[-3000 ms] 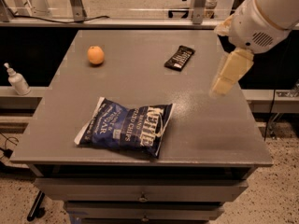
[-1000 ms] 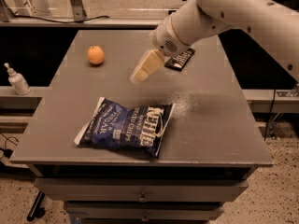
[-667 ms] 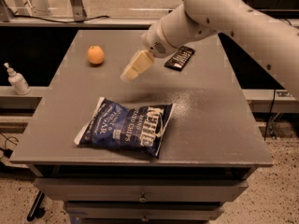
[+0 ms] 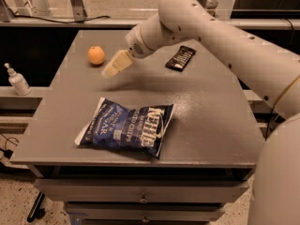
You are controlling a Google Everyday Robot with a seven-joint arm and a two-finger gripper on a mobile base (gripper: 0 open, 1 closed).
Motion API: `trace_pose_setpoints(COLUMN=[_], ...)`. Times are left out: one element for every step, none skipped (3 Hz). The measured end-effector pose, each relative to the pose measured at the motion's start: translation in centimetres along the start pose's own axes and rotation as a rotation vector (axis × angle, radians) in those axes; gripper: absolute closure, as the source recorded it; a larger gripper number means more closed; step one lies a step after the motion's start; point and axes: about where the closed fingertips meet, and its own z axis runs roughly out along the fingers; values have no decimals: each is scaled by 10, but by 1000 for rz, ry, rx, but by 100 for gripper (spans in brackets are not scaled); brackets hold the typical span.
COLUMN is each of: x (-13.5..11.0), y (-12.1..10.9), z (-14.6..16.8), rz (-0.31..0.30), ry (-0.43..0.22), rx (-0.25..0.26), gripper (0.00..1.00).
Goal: Move orange near blue chip bag
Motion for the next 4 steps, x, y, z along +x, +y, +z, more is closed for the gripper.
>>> trace_pose_setpoints(x=[-11,-29,-44,-47], y=[-11,-17,-14,-7], z=[33,54,70,85], rz=[15,30,47,61], ry=[-33,-64,-89,-93], rx=[3,0,-16,-38], gripper=[0,0,0,19])
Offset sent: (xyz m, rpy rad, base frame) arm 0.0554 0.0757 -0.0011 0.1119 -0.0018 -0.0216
